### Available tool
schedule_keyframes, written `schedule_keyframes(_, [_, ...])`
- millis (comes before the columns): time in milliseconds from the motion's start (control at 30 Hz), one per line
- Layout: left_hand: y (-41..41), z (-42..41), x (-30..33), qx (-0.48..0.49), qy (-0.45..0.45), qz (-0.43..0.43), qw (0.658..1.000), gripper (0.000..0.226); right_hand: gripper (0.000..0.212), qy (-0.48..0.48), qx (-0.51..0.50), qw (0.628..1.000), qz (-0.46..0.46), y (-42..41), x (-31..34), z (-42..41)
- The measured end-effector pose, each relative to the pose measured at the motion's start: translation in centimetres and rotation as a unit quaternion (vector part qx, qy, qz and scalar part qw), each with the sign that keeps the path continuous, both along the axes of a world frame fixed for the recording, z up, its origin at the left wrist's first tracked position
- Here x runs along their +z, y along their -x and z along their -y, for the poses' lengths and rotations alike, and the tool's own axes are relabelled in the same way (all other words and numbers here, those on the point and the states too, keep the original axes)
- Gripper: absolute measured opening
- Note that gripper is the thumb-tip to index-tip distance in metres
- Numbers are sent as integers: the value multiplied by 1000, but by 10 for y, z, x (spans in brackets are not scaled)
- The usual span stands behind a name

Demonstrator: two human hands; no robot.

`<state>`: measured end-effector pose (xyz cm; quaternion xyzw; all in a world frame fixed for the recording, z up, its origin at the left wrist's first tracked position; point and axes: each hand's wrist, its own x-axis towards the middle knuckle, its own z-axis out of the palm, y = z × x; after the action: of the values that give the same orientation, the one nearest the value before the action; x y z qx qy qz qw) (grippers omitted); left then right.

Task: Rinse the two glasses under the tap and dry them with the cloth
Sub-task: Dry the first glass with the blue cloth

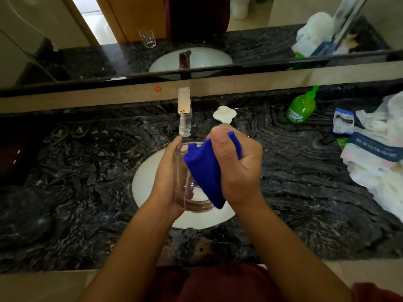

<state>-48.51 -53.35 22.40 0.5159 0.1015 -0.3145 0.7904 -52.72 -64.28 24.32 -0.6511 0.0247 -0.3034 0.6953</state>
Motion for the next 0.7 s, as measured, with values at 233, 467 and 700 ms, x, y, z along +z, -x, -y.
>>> schedule_keyframes(233, [21, -6, -10, -6, 42, -28, 999, 62, 42, 116, -83, 990, -19, -7, -6, 11])
schedule_keyframes(467, [11, -20, -21, 88, -100, 23, 991, 37, 17, 165, 158, 923, -310, -17, 18, 56])
schedule_keyframes(700, [-3, -19, -11, 108, -192, 172, 960, 27, 40, 203, 42, 962, -178, -8, 11, 28])
